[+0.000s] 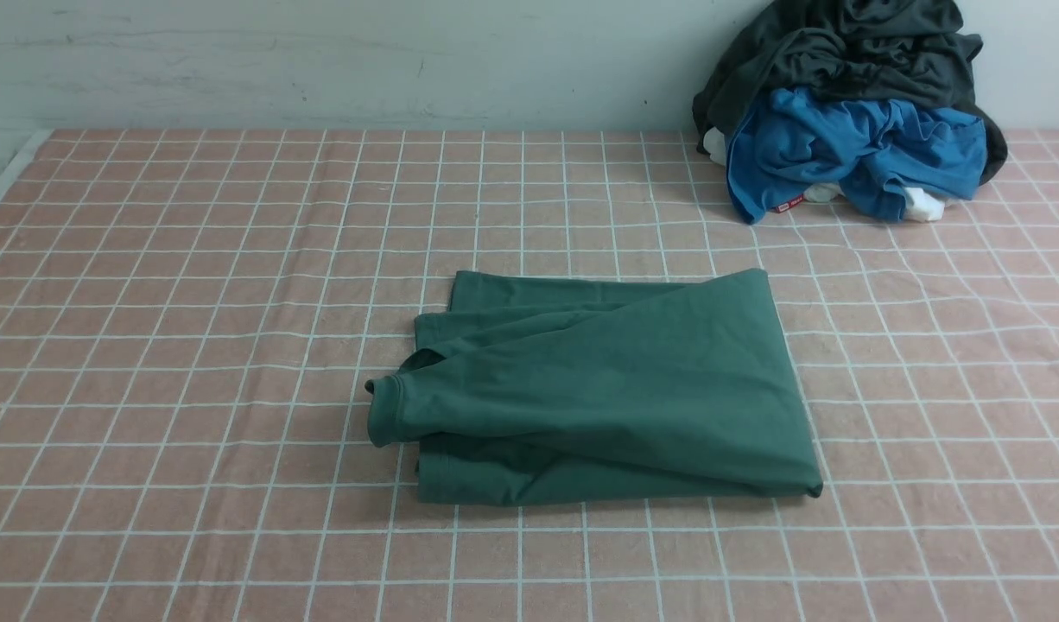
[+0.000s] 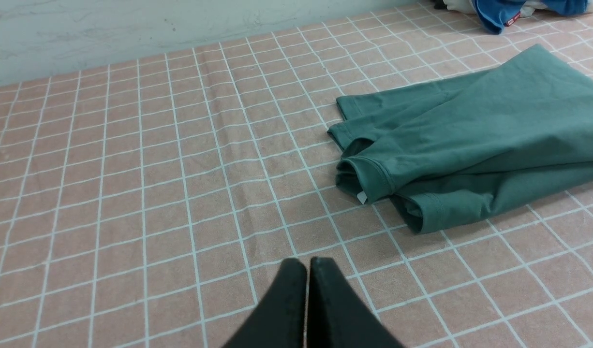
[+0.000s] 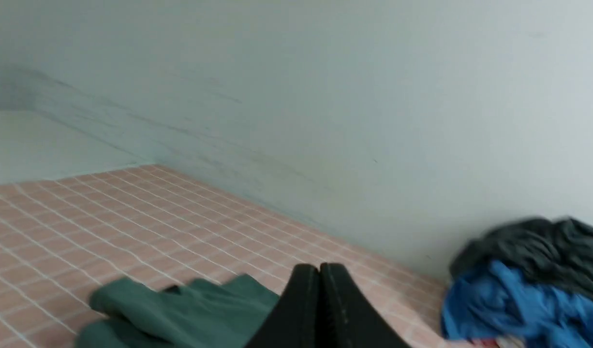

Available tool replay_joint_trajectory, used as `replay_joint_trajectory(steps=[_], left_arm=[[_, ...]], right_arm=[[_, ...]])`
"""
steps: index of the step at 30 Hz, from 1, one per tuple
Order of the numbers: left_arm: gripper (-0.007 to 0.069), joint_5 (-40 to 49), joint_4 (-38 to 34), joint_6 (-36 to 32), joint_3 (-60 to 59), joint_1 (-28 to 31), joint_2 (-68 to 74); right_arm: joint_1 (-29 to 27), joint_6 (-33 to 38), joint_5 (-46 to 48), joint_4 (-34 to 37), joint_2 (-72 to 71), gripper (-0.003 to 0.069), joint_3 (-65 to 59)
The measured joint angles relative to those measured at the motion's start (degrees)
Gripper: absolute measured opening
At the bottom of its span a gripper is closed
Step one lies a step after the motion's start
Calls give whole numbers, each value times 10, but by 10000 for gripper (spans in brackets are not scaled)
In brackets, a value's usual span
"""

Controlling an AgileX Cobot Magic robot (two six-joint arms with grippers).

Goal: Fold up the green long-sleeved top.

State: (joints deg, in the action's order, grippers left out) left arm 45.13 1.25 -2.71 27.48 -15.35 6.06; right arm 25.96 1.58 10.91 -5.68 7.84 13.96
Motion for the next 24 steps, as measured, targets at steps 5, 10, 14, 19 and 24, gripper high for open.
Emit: replay_joint_trajectory(steps=[5,10,14,19,24], left_arm=[[-4,0,0,0,0,0,0],[-4,0,0,0,0,0,0],[-4,0,0,0,0,0,0],[-4,0,0,0,0,0,0],[-4,0,-1,0,0,0,0]], right_arm=[[-160,-50,24,0,-70,-14,-90],[-281,-87,69,0,-84,-14,-143],[-315,-102,80,0,-84,-14,-154],[-300,-104,88,0,-84,-14,-154],[-274,-104,88,-2,-84,-14,-154]])
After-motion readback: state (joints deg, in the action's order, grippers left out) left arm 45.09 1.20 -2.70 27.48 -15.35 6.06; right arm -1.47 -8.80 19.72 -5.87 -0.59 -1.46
